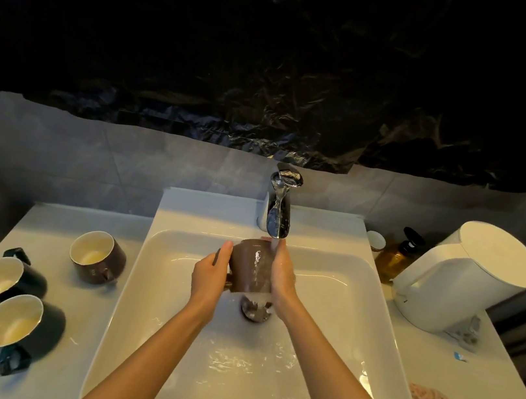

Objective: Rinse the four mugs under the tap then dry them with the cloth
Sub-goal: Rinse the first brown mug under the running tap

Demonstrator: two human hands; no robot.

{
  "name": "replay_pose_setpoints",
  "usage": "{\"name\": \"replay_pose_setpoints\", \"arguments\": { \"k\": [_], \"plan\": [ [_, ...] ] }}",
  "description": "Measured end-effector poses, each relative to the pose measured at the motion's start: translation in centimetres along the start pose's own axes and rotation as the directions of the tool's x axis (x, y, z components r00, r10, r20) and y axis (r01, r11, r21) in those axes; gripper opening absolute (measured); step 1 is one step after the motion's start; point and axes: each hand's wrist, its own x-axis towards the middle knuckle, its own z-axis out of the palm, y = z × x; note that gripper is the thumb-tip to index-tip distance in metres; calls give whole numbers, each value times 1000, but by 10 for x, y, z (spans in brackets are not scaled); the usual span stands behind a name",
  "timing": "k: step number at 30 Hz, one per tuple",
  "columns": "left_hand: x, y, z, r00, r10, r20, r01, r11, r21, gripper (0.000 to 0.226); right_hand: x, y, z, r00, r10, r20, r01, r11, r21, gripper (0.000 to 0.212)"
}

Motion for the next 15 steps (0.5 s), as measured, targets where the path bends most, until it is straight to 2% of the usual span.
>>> {"name": "replay_pose_setpoints", "arguments": {
  "k": [3,4,6,9,11,15],
  "plan": [
    [2,-3,3,999,-38,-17,38,999,-1,27,-13,16,7,973,-229,12,225,945,-236,48],
    [3,-5,4,999,-27,-27,27,999,28,26,-18,19,11,956,-294,-13,272,898,-345,52],
    [5,-9,4,1000,18,-20,-16,997,78,24,-24,11,14,934,-349,-70,290,859,-422,49],
    [6,-7,0,999,49,25,-50,998,43,27,-15,-5,9,975,-200,-95,172,955,-242,36],
    [5,-6,-2,999,19,41,-19,1000,-4,28,-4,-6,6,994,-88,-63,82,991,-102,36],
    [4,-3,-3,999,-39,35,41,997,-72,29,-1,11,6,996,44,73,-51,994,95,59]
  ]
}}
